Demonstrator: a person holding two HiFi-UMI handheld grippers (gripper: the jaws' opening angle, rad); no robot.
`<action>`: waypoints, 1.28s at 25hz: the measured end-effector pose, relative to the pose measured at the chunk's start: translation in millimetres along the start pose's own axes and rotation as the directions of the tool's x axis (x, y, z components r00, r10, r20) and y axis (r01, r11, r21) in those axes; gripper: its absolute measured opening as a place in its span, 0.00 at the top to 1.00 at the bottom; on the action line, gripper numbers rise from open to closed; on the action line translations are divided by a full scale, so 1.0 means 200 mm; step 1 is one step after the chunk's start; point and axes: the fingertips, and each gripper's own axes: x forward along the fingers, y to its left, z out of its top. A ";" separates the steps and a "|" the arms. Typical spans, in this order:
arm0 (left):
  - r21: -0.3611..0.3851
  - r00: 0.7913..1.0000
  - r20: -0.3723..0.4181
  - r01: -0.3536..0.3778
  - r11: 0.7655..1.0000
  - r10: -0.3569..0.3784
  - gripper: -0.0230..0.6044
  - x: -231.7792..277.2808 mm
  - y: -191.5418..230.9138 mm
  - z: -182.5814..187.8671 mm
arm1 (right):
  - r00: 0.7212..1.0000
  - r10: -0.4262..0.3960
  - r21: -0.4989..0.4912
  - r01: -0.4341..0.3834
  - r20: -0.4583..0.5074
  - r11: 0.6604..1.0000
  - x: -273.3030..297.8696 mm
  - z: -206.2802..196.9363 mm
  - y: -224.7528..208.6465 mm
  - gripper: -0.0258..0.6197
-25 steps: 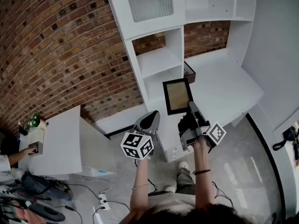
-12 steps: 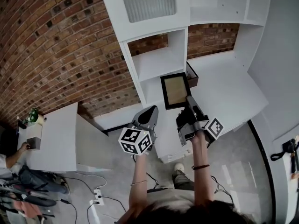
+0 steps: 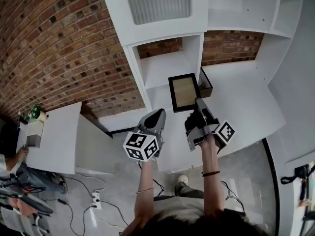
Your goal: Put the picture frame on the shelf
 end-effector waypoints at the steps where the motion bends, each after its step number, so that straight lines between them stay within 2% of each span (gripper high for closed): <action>1: -0.005 1.000 0.001 -0.010 1.000 0.010 0.95 0.01 0.01 0.00 | 1.000 -0.004 0.004 0.004 -0.010 1.000 0.02 0.00 -0.01 0.84; 14: 0.009 0.995 0.009 -0.095 0.995 0.095 0.95 0.06 0.06 0.01 | 0.996 -0.018 0.025 0.020 -0.090 0.999 0.17 0.02 -0.08 0.84; 32: -0.001 0.995 -0.016 -0.096 0.995 0.096 0.95 0.17 0.19 0.03 | 0.995 -0.055 0.027 0.057 -0.080 0.998 0.41 0.04 -0.16 0.84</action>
